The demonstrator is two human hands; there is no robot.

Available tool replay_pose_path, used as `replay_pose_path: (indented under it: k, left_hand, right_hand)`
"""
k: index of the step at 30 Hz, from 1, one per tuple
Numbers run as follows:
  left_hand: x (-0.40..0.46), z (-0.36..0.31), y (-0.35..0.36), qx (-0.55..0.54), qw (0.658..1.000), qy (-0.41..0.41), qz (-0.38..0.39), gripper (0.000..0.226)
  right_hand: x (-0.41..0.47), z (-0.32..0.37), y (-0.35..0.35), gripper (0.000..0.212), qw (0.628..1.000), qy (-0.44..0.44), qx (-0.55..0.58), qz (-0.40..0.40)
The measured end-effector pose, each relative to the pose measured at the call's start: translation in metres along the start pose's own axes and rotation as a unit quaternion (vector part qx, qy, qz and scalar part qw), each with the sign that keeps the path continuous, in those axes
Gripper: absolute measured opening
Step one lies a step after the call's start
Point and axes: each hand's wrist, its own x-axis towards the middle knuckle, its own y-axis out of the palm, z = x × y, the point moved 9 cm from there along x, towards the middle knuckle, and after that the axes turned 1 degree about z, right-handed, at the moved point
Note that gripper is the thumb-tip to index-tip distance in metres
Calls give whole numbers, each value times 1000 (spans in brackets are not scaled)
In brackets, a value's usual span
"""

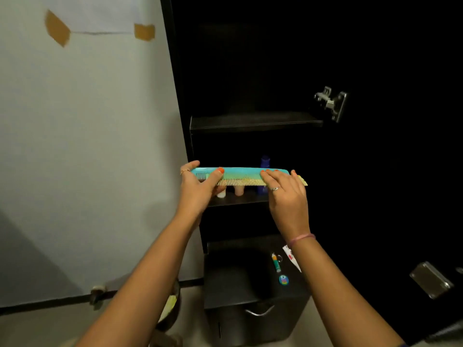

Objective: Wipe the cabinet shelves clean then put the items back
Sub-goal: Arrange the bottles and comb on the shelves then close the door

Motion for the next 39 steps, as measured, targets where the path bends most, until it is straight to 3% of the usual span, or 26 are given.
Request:
replay_pose_path:
  k: [5, 11, 18, 24, 27, 30, 34, 39]
  left_hand:
    - [17, -78, 17, 21, 987, 153, -45, 76]
    - [62, -120, 38, 70, 960, 245, -115, 57]
    - [133, -101, 35, 230, 948, 164, -142, 56]
    - [151, -83, 46, 416, 895, 90, -133, 55]
    - [146, -78, 52, 466, 867, 94, -148, 52]
    - [138, -77, 52, 465, 853, 155, -178, 45]
    - [120, -80, 50, 384, 860, 275, -193, 42]
    - [93, -76, 55, 326, 860, 353, -171, 37]
  right_hand:
    - [75, -10, -33, 30, 997, -3, 28, -77]
    - [147, -34, -5, 34, 999, -4, 9, -48]
    - [181, -50, 70, 40, 996, -10, -4, 90]
    - [172, -54, 100, 44, 985, 14, 15, 174]
    - [168, -52, 104, 53, 982, 5, 17, 186]
    - [166, -51, 104, 56, 983, 7, 22, 180]
    - [167, -51, 96, 49, 988, 18, 43, 145]
    - [158, -44, 86, 43, 973, 63, 170, 140]
